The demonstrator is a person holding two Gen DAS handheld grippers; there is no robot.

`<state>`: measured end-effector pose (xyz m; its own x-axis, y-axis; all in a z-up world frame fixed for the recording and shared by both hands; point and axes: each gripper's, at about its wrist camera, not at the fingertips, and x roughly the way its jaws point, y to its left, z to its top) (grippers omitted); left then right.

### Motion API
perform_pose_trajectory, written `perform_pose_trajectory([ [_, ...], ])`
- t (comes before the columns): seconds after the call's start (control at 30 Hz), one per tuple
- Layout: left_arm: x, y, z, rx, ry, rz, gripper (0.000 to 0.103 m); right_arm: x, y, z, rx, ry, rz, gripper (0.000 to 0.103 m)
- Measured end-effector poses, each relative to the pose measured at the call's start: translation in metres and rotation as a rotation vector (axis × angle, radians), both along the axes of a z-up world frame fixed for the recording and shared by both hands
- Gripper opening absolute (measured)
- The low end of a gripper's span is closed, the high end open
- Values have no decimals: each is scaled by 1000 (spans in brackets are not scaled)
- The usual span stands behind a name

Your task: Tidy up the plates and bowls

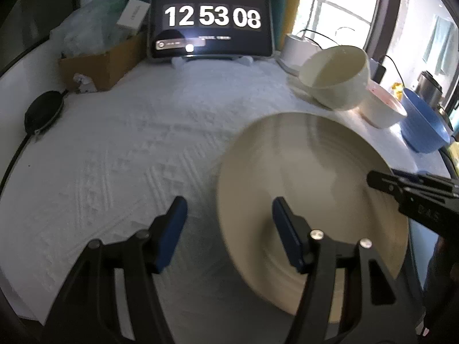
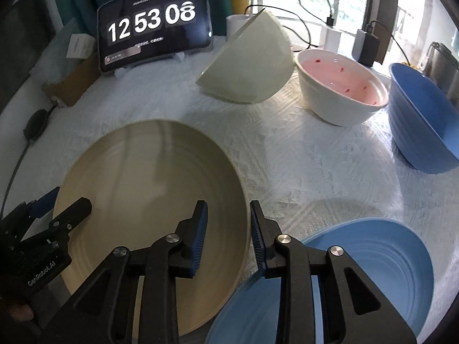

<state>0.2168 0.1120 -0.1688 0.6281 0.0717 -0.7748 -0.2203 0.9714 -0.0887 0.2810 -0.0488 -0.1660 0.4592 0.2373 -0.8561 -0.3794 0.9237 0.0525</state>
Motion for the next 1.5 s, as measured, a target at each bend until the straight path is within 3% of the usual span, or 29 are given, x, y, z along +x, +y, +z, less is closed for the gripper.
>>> perform_pose_trajectory([
  [0.13,-3,-12,1,12,4,-32,55,-1,0,0,-14,-4,8,16],
  [0.33,-6,-11,2,8,6,-21,51,-6,-3,5,-3,-20,9,13],
  [0.87,-24,-15,27,23,-59,-18,50,-27,-15,32,46,-90,11,13],
  [1.5,-40,-52,46,37,-96,-79,50,-54,-60,55,80,-144,-39,13],
])
